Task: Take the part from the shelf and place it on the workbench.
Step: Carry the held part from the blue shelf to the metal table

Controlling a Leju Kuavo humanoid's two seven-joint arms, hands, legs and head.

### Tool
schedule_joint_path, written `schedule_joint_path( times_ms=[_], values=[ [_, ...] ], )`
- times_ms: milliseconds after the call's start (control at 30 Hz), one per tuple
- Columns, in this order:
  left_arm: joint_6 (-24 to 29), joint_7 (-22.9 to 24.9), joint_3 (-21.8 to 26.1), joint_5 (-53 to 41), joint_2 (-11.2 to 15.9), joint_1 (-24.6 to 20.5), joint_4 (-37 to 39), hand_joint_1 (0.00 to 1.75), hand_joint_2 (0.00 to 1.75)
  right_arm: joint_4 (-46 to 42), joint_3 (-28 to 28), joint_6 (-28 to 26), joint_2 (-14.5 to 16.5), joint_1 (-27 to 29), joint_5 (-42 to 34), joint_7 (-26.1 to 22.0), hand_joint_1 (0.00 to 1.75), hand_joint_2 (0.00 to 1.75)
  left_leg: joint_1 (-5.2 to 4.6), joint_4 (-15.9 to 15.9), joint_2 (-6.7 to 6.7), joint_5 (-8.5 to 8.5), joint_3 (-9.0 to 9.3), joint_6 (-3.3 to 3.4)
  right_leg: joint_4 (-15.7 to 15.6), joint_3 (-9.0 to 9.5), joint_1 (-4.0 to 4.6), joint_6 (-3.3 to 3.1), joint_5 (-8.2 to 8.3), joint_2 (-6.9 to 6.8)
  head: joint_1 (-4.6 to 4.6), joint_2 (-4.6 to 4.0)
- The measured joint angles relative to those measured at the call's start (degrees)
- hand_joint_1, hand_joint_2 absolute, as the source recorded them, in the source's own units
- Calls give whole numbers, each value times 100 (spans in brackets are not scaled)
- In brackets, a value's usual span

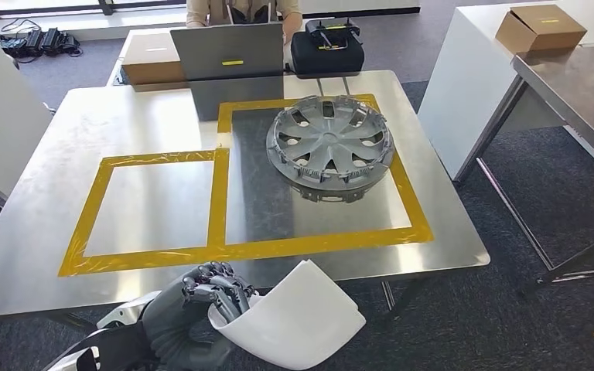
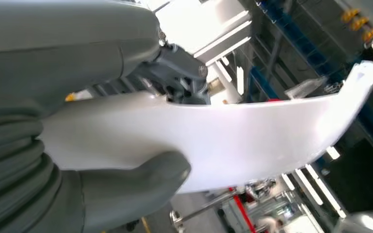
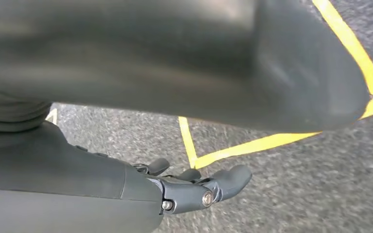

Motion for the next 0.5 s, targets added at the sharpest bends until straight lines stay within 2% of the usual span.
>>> schedule_joint_path(
  times_ms=[100, 167, 200, 267, 300, 333, 367, 433, 467, 500],
  values=[
    [5, 3, 16, 19, -3, 4, -10, 175, 175, 0, 1, -1, -3, 8, 8, 31, 0, 0, -11, 40, -6, -45, 48, -104, -81, 62, 5, -144, -8, 5, 0, 0],
    [11, 8, 43, 33, -3, -1, -26, 175, 175, 0, 2, -2, -7, 4, 22, 37, 0, 0, -6, 328, 12, -94, -52, -153, -111, 173, -16, -212, -52, 12, -27, 0],
    [20, 10, 61, 42, -3, 4, -32, 175, 175, 0, 3, -2, -10, 1, 33, 37, 0, 0, 1, 621, 22, -181, -216, -178, -126, 228, -22, -238, -81, 12, -44, 0],
    [41, 18, 94, 70, -3, 37, -37, 175, 175, 0, 7, 5, -19, -3, 55, 35, 0, 0, 14, 1319, 32, -445, -683, -222, -135, 310, -21, -264, -154, 12, -74, 0],
    [47, 22, 110, 80, -3, 64, -37, 175, 175, 0, 10, 10, -21, -1, 63, 36, 0, 0, 19, 1552, 34, -528, -889, -234, -135, 349, -21, -267, -192, 14, -79, 0],
    [50, 26, 125, 86, -3, 86, -37, 175, 175, 0, 14, 14, -23, 2, 66, 36, 0, 0, 21, 1628, 36, -515, -1018, -240, -135, 392, -20, -266, -231, 16, -82, 0],
    [52, 28, 136, 87, -3, 100, -37, 175, 175, 0, 20, 17, -25, 3, 68, 35, 0, 0, 22, 1535, 37, -391, -1058, -237, -135, 442, -20, -263, -270, 19, -87, 0],
    [74, 28, 158, 88, -3, 113, -38, 175, 175, 0, 38, 19, -25, 1, 78, 35, 0, 0, 23, 880, 43, 151, -910, -207, -137, 561, -20, -243, -356, 22, -100, 0],
    [94, 27, 169, 90, -3, 122, -39, 175, 175, 0, 47, 21, -25, -3, 85, 34, 0, 0, 14, 551, 49, 342, -821, -186, -136, 615, -17, -223, -395, 22, -104, 0],
    [124, 23, 181, 90, -5, 142, -44, 175, 175, 0, 54, 25, -26, -10, 93, 34, 0, 0, 1, 296, 57, 439, -751, -158, -135, 649, -13, -192, -431, 22, -114, 0]
  ],
)
